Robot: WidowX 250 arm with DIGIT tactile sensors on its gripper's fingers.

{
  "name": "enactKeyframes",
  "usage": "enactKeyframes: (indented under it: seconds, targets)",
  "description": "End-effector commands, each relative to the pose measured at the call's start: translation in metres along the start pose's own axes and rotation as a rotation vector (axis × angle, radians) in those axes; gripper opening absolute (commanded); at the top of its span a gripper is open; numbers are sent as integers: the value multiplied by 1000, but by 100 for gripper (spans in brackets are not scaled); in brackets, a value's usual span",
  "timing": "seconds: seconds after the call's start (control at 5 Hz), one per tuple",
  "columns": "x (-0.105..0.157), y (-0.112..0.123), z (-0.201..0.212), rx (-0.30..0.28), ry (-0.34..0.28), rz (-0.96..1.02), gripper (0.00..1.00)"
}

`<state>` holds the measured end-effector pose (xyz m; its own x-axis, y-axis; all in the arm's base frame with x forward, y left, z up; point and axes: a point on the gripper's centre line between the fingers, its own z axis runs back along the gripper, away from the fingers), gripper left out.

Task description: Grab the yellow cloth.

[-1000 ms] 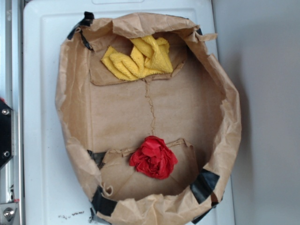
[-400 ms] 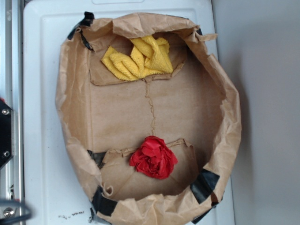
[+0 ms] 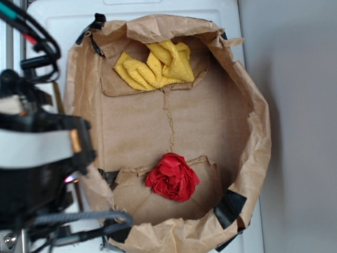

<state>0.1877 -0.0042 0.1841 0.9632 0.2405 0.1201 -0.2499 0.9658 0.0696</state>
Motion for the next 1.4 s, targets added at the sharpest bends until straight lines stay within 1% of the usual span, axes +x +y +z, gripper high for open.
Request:
enactKeyframes:
  seconds: [0.0,0.2,0.4,1.2]
  targets:
    - [23,11,-17,31,-21,151,100]
    - [33,19,-28,17,-30,299,100]
    - [69,26,-46,6,-35,432,100]
    - [69,26,-46,6,-35,432,100]
